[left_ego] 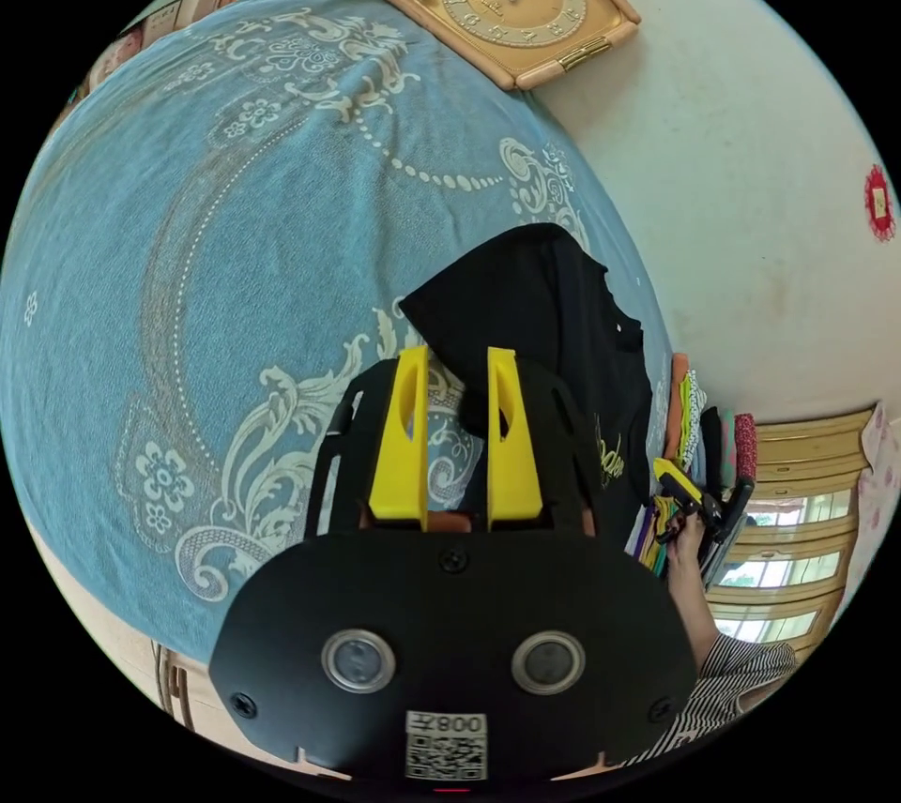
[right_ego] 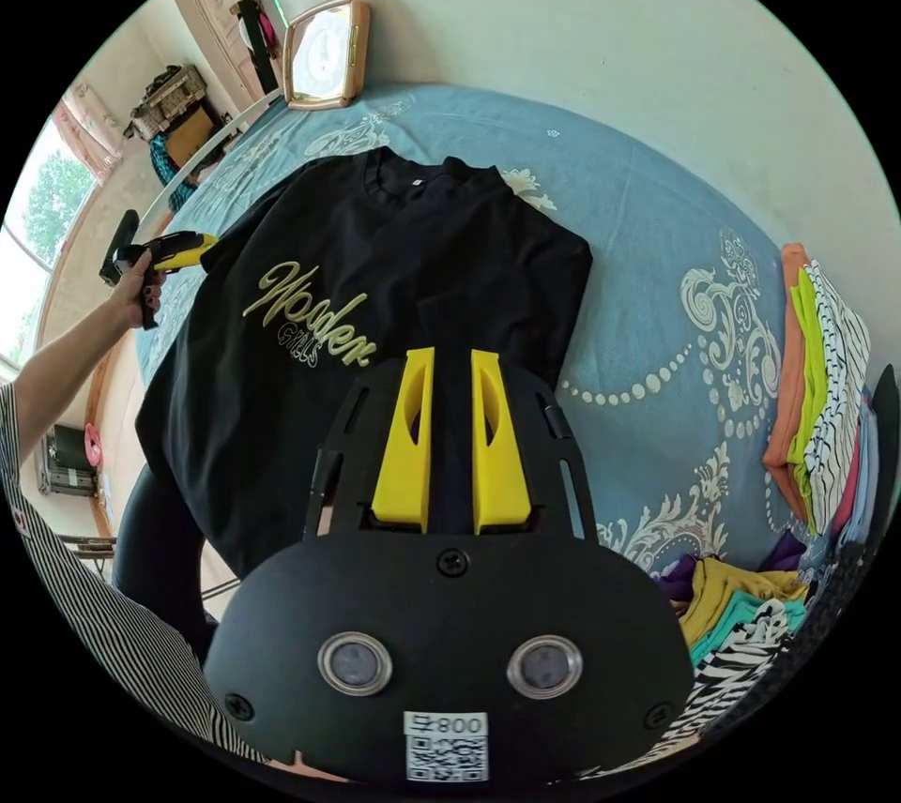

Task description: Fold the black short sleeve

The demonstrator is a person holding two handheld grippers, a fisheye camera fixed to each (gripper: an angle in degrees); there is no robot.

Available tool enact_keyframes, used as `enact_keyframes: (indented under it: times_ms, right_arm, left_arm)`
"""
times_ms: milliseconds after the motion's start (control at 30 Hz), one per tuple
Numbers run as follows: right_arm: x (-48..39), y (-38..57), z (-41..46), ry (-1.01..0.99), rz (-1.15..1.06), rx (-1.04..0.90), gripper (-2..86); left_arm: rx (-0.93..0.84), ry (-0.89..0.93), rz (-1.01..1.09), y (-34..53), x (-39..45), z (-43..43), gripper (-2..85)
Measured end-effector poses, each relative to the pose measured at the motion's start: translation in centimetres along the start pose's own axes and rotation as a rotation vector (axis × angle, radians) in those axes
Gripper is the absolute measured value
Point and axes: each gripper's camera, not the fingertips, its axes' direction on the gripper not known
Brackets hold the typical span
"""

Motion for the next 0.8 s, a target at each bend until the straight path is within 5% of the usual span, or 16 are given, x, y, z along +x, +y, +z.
enact_keyframes:
  times_ms: [500,800]
  right_arm:
    - [-11.2,-2.1,9.0,0.128,-0.061,-0.111,2.0]
    - [-4.4,2.6,-0.9,0.008,0.152,0.121,0.5]
  left_arm:
    - [-0.018,-0.065,0.059,8.2,0.1,9.2,1.5]
    - [0.13,-0.033,0.174,10.5,1.9,5.3,0.9]
